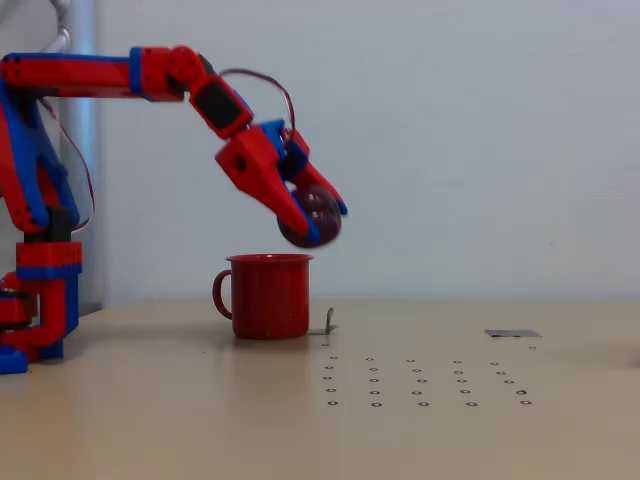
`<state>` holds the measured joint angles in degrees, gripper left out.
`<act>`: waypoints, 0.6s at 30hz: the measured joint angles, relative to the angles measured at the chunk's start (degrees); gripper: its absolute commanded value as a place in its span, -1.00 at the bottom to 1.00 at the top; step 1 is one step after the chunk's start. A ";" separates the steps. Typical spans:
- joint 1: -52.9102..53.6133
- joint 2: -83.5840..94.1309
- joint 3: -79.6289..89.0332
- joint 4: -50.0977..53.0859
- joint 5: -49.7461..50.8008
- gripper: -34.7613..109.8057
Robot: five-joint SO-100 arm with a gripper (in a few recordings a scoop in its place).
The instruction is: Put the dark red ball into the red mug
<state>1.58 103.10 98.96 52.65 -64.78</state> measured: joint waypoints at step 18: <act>-18.37 11.43 -1.67 19.51 3.96 -0.35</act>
<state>-16.79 114.52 97.29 72.16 -60.82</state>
